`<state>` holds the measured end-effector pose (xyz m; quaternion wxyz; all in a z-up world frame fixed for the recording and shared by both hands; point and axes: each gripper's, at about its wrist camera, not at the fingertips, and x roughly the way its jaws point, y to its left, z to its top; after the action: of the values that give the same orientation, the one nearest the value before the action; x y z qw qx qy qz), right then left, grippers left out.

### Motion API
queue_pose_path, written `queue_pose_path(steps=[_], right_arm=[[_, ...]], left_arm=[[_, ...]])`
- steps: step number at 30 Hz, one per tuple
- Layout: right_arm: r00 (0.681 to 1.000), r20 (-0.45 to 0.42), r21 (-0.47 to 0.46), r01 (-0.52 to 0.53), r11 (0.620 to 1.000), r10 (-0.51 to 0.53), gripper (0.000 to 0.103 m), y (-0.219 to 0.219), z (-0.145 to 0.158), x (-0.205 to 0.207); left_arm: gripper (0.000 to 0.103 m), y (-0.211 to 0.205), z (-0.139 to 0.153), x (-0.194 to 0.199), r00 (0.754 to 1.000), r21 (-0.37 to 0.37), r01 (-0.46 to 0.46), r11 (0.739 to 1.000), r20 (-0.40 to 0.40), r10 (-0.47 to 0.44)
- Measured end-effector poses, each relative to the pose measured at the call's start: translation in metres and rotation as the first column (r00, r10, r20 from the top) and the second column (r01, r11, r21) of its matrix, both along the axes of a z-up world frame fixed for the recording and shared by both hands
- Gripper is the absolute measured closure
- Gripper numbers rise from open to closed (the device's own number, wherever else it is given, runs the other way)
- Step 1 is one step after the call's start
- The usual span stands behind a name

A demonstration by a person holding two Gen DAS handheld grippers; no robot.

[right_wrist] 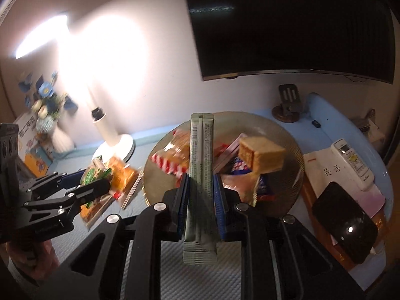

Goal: Organize snacks
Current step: 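Carry the green stick pack and green-logo biscuit to the bowl and release, then move both open tools back toward the remaining snack packs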

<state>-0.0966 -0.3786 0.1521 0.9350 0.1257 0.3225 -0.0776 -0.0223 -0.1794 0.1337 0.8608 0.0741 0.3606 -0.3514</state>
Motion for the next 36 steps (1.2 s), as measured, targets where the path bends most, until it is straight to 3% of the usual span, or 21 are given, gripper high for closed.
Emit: queue_pose_path(steps=[4,8,9,10,13,20,28,33,36], right_arm=[[0.996,0.017,0.052,0.087,0.995,-0.088,0.084,-0.041,0.009,0.023],[0.995,0.019,0.115,0.095,0.989,-0.098,0.080,-0.064,0.012,0.045],[0.996,0.002,0.126,0.094,0.988,-0.095,0.076,-0.068,0.010,0.051],[0.995,-0.012,0.137,0.098,0.986,-0.097,0.076,-0.072,0.008,0.054],[0.996,-0.033,0.156,0.088,0.984,-0.084,0.076,-0.076,0.001,0.049],[0.999,-0.043,0.187,0.037,0.982,-0.030,0.076,-0.057,-0.012,0.024],[0.992,-0.047,0.131,-0.112,0.985,0.119,0.075,0.020,-0.012,0.009],[0.969,-0.100,0.115,-0.216,0.970,0.227,0.071,0.083,-0.043,0.009],[0.957,-0.138,0.032,-0.252,0.967,0.254,0.067,0.120,-0.072,0.012]], left_arm=[[0.053,-0.053,0.017,0.023,0.998,-0.053,0.060,0.997,0.009,-0.059],[0.051,-0.093,0.028,0.042,0.995,-0.097,0.104,0.990,0.009,-0.103],[0.046,-0.102,0.029,0.047,0.994,-0.106,0.110,0.988,0.013,-0.109],[0.032,-0.108,0.029,0.052,0.994,-0.108,0.113,0.988,0.012,-0.113],[0.028,-0.112,0.023,0.063,0.996,-0.118,0.082,0.990,-0.022,-0.086],[0.027,-0.059,0.018,0.048,0.999,-0.131,0.033,0.991,-0.029,-0.037],[0.025,0.040,0.029,0.014,0.994,-0.122,-0.103,0.987,0.034,0.108],[0.021,0.122,0.020,-0.001,0.964,-0.131,-0.260,0.957,0.023,0.265],[0.021,0.163,-0.003,-0.001,0.929,-0.081,-0.369,0.926,0.005,0.371]])
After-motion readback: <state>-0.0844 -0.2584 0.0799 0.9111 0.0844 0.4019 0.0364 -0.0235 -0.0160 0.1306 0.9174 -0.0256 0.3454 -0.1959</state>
